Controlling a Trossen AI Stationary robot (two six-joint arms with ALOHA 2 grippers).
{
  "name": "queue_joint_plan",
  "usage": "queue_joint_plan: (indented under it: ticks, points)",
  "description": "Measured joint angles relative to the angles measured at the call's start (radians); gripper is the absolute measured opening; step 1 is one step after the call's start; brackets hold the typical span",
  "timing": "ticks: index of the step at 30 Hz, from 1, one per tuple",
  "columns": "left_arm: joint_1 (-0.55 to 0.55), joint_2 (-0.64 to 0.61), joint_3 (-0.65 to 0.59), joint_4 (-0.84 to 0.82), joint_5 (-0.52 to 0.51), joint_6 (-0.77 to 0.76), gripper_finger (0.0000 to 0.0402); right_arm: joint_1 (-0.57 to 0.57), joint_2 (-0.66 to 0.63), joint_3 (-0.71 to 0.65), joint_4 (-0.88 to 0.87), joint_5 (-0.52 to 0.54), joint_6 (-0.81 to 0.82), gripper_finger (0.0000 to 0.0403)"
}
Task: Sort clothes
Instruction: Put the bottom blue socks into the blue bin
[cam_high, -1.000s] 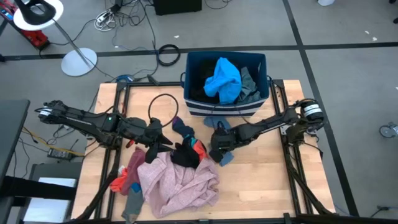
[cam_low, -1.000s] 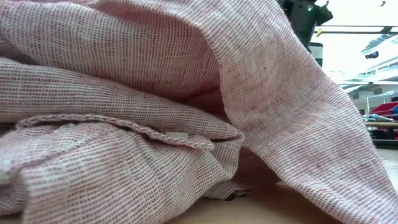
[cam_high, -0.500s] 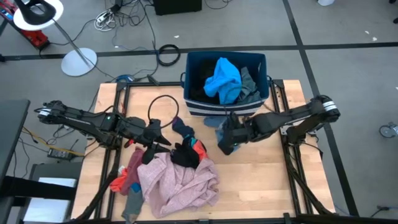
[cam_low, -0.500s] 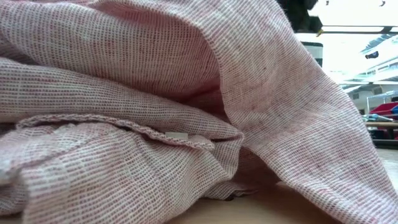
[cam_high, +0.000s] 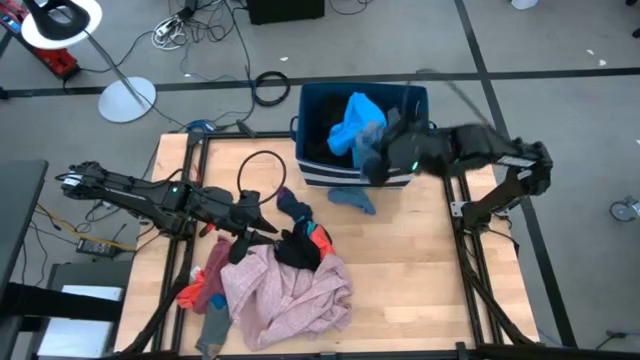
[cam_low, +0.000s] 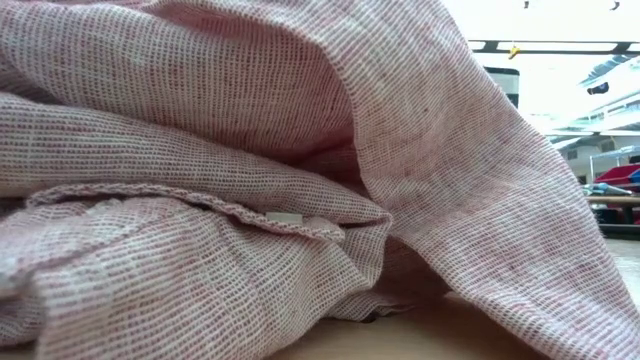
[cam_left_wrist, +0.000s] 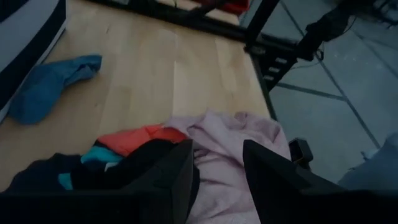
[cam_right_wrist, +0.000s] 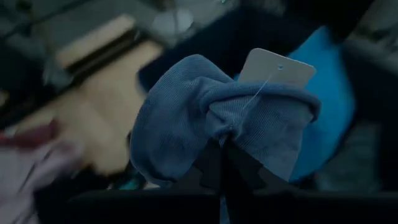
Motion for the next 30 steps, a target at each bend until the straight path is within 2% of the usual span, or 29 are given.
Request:
queue_joint_plan:
  ticks: [4, 9, 13, 19, 24, 27, 30]
  points:
    - [0.0, 0.0, 0.0, 0.052, 0.0, 0.0, 0.0147, -0.103, -0.008, 0.076, -0.007, 0.035, -0.118, 0.0001]
    - [0.0, 0.0, 0.0, 0.086, 0.0, -0.002, 0.0147, -0.255, -0.023, 0.085, -0.047, 0.033, -0.172, 0.0002]
    - [0.001, 0.0, 0.0, 0.063, -0.005, -0.006, 0.0147, -0.375, -0.023, 0.081, -0.127, -0.063, -0.179, 0.0002]
    - [0.018, 0.0, 0.0, 0.012, -0.126, 0.005, 0.0147, -0.5, -0.023, 0.053, -0.132, -0.186, -0.283, 0.0006]
    - [0.032, 0.0, 0.0, -0.004, -0.258, 0.087, 0.0147, -0.56, -0.021, 0.016, -0.124, -0.202, -0.304, 0.0021]
    - [0.042, 0.0, 0.0, -0.003, -0.301, 0.129, 0.0147, -0.582, -0.021, -0.009, -0.124, -0.207, -0.312, 0.0038]
    - [0.049, 0.0, 0.0, -0.003, -0.305, 0.137, 0.0147, -0.602, -0.021, -0.028, -0.106, -0.262, -0.321, 0.0065]
